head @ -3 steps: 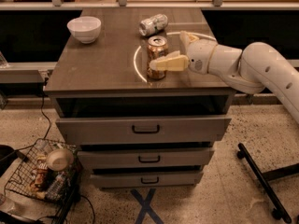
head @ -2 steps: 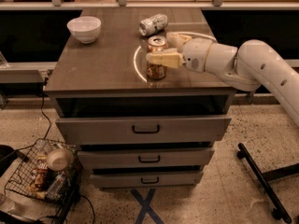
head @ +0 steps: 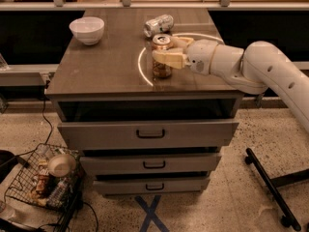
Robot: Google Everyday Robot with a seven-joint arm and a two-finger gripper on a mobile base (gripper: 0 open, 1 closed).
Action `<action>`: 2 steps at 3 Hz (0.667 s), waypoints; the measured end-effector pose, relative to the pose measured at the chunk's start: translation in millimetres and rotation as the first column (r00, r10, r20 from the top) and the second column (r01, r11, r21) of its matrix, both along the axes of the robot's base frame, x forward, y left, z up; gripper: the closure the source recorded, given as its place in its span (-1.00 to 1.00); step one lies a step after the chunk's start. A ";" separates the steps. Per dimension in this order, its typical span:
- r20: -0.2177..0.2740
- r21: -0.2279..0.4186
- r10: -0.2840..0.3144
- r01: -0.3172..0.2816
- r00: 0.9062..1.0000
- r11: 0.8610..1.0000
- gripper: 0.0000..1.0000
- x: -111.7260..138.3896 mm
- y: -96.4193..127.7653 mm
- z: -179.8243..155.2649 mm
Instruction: Place orange can into white bowl
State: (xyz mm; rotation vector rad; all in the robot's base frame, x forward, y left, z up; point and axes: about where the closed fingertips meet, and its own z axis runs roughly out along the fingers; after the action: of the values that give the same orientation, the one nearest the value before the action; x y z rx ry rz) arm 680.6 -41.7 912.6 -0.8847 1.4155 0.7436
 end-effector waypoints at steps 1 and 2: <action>0.000 0.000 0.004 -0.004 1.000 1.000 0.99 -0.3 2.3 0.2; 0.006 0.006 0.006 -0.006 1.000 1.000 1.00 -1.2 4.3 1.9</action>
Offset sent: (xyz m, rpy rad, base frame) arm -0.0003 0.0021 0.0002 0.0002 -0.0001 0.0032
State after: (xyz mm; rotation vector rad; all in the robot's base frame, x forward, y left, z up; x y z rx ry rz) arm 679.4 -37.4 914.5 -0.8868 1.4055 0.7490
